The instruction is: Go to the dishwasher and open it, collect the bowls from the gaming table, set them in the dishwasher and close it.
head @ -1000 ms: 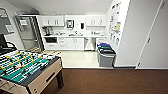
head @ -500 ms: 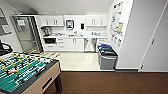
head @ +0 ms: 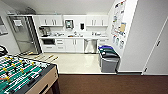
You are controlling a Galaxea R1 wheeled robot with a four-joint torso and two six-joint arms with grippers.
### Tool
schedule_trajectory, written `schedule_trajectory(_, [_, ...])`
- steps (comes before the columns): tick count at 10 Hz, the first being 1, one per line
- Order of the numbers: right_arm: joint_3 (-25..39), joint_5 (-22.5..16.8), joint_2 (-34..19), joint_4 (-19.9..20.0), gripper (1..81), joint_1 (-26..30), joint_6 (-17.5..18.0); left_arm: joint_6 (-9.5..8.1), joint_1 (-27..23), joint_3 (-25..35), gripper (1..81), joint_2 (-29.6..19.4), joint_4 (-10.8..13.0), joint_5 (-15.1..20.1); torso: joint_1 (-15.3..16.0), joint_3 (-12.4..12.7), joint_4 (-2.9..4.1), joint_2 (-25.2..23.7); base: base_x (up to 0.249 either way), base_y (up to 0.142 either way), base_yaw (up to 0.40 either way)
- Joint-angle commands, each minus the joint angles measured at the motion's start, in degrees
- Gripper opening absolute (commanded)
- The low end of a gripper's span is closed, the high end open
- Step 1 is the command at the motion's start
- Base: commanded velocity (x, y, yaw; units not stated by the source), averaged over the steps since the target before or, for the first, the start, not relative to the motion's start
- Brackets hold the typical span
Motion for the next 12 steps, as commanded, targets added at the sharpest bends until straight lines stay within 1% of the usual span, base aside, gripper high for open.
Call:
schedule_trajectory(1, [0.8,-3.5,-1.0,0.4,81.1,2.6,-0.3,0.04,-2.2,0.6,81.1,-0.8,0.3,3.1,0.0,0.0,0.00,0.0,0.277,0.000,0.000])
schedule_trajectory(5, [0.2,-3.8,-0.8,0.3,81.1,3.0,-0.2,0.04,-2.0,0.2,81.1,-0.1,0.4,3.2,0.0,0.0,0.00,0.0,0.278,0.000,0.000])
schedule_trajectory(9, [0.0,-4.2,-0.9,0.2,81.1,3.1,-0.4,0.04,-2.0,-2.4,81.1,0.8,0.5,3.2,0.0,0.0,0.00,0.0,0.278,0.000,0.000])
schedule_trajectory(12, [-0.1,-4.1,-0.8,0.3,81.1,3.1,-0.3,0.12,-2.0,-2.4,81.1,1.3,0.7,3.2,0.0,0.0,0.00,0.0,0.278,0.000,0.000])
